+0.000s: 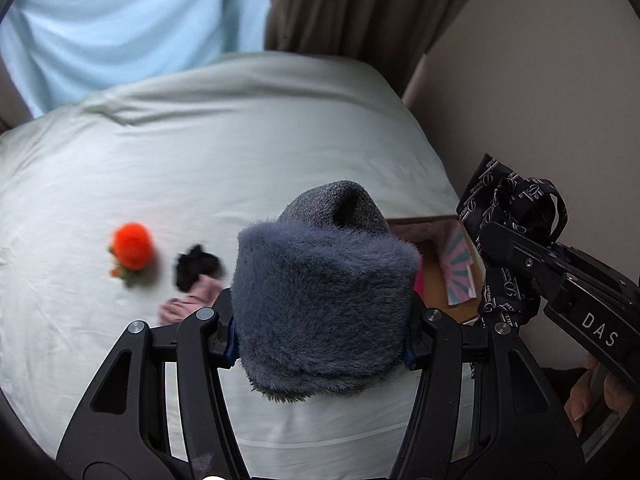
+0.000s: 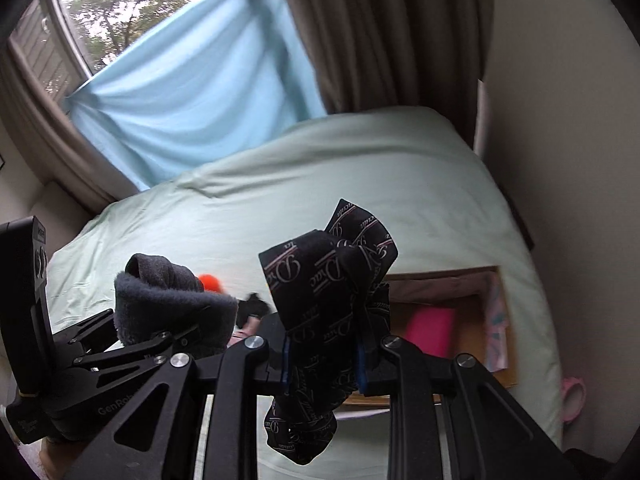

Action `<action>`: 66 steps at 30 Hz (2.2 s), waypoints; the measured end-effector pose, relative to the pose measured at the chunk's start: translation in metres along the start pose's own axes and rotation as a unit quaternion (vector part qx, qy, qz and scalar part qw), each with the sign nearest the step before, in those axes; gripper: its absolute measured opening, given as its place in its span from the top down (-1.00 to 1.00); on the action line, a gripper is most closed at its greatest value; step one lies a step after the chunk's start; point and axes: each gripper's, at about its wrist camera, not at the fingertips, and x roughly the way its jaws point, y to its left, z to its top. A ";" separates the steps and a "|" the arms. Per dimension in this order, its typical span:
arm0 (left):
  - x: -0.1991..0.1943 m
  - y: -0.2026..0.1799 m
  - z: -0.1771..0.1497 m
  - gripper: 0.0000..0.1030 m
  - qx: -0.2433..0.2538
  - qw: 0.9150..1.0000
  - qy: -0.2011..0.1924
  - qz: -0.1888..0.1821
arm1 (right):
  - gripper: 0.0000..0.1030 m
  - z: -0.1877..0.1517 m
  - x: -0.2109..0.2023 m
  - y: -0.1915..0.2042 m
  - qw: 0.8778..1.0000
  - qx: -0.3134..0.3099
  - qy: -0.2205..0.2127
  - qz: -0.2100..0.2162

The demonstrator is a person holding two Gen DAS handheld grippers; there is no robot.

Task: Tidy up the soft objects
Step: 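Carry the grey hat and black scarf over the pink box, then open both tools to drop the hat and scarf into the box, then withdraw both tools and move toward the sponge and pink cloth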

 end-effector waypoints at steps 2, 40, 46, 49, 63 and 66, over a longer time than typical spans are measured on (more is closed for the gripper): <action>0.017 -0.012 0.003 -0.03 0.002 1.000 0.012 -0.004 | 0.58 0.002 0.005 -0.020 1.000 0.004 0.010 -0.009; 0.190 -0.083 -0.017 -0.99 0.096 0.981 0.164 0.049 | -1.00 -0.010 0.154 -0.153 0.980 0.069 0.188 -0.016; 0.160 -0.077 -0.016 -0.99 0.094 0.985 0.139 0.047 | -0.99 -0.011 0.136 -0.140 0.983 0.061 0.173 -0.014; 0.140 -0.071 -0.014 -0.99 0.082 0.989 0.120 0.040 | -0.99 -0.009 0.119 -0.131 0.986 0.056 0.154 -0.013; -0.024 -0.032 -0.017 -0.99 0.039 0.999 -0.007 0.033 | -1.00 0.006 -0.013 -0.044 0.999 0.005 0.050 -0.018; -0.071 -0.017 -0.025 -0.99 0.030 0.998 -0.041 0.036 | -1.00 0.004 -0.048 -0.012 1.000 -0.017 0.017 -0.017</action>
